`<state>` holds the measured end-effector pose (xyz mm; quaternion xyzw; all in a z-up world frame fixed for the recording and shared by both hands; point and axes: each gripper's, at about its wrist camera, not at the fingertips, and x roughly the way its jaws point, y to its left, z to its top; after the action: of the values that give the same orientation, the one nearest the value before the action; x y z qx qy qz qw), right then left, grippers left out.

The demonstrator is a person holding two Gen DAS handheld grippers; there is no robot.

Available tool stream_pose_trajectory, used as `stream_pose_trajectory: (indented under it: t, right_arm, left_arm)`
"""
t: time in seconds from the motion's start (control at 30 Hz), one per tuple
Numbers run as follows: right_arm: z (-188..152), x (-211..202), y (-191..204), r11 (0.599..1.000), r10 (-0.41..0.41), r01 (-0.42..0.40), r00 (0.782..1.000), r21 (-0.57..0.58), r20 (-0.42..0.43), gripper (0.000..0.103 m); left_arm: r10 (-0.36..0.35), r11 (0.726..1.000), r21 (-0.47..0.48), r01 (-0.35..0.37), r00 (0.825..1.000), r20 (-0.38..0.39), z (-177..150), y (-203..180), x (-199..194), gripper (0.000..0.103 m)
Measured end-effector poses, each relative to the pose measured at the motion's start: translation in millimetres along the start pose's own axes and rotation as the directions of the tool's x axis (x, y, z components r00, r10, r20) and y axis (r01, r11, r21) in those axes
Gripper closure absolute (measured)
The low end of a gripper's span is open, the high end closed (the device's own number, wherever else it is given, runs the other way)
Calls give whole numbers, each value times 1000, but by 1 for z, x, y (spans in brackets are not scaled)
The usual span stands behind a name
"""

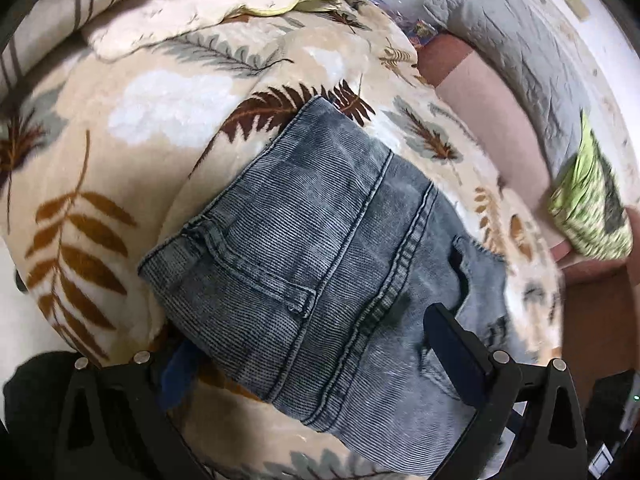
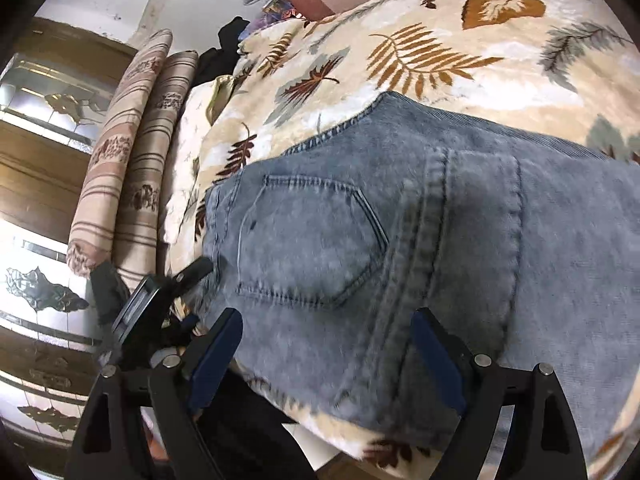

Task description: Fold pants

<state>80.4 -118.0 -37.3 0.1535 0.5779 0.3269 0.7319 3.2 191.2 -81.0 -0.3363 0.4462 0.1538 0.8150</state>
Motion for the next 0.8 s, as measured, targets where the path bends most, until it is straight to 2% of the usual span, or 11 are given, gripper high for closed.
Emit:
stream_pose_trajectory:
  t: [0.03,0.1,0.17,0.63,0.8]
  right_arm:
    - [-4,3,-1,1000,-11,11,1000,-7,-4,15]
    - [-10,22,-15,997,-72,72,995,8,-66,14]
    - [-13,21,-18,999,-45,46,999,12,-31,14]
    - [-17,16,-25,1000,-23,23,1000,22,-14,12]
    - [-14,13,-21,999,-31,32,999,43,-22,12]
  left_arm:
    - [19,1000,18,-19,1000,7,-1,-3,1,1]
    - [43,998,41,-43,999,7,-1,-6,3,2]
    - [62,996,63,-63,998,14,-2,-7,3,5]
    - [124,986,107,-125,992,16,-2,-11,8,13]
    - [135,984,114,-136,991,15,-1,-11,8,22]
